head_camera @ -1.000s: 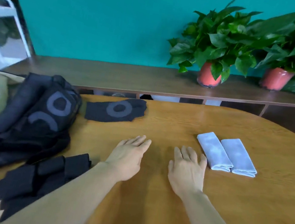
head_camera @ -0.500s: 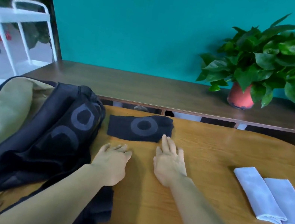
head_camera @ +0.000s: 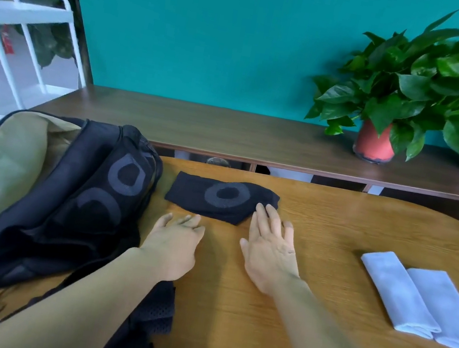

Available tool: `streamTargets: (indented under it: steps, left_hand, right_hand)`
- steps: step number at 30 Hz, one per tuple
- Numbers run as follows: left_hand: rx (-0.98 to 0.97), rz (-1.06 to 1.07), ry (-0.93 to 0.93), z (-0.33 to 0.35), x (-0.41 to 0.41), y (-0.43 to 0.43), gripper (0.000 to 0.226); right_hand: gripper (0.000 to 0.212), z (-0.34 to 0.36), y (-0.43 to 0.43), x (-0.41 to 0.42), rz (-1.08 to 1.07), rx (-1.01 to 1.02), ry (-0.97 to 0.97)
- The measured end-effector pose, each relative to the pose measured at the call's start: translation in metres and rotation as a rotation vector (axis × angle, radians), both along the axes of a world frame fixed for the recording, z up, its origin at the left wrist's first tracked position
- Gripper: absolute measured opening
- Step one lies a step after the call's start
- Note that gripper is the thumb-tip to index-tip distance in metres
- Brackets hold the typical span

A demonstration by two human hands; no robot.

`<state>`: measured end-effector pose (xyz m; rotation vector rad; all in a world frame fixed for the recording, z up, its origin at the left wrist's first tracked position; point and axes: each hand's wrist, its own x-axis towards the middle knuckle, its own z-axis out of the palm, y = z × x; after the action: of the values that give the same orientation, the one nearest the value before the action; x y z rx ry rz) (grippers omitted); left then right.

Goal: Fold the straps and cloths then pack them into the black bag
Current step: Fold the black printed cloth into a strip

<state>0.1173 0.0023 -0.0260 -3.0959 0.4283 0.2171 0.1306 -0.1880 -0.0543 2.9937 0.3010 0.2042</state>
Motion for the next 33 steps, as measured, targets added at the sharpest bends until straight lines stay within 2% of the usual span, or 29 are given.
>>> streamTargets:
  steps: [4, 11, 18, 24, 27, 29, 31, 33]
  left_hand:
    - [0.000, -0.005, 0.009, 0.010, -0.023, -0.002, 0.057]
    - [-0.004, -0.092, -0.006, 0.005, -0.082, -0.038, 0.054]
    - [-0.030, -0.102, 0.004, -0.004, -0.116, -0.062, 0.055]
    - [-0.036, -0.099, 0.043, -0.006, -0.129, -0.064, 0.050]
    - [-0.036, -0.075, 0.035, -0.007, -0.132, -0.062, 0.048]
    - [-0.040, -0.058, 0.030, -0.007, -0.132, -0.064, 0.049]
    - [-0.045, -0.053, 0.035, -0.009, -0.133, -0.070, 0.054]
    - [-0.058, -0.057, 0.041, -0.013, -0.135, -0.080, 0.059]
  right_hand:
    - [0.060, -0.008, -0.010, -0.060, 0.047, 0.055, -0.139]
    - [0.060, -0.013, -0.036, -0.129, 0.003, 0.021, -0.123]
    - [0.051, -0.013, -0.040, -0.184, 0.078, 0.050, -0.139]
    - [0.044, 0.000, -0.044, -0.213, 0.215, 0.267, -0.265]
    - [0.034, 0.006, -0.058, -0.204, 0.156, 0.395, -0.353]
    - [0.032, 0.005, -0.070, -0.195, 0.087, 0.332, -0.302]
    - [0.040, 0.000, -0.078, -0.189, 0.050, 0.218, -0.137]
    - [0.050, -0.005, -0.082, -0.190, 0.028, 0.230, 0.057]
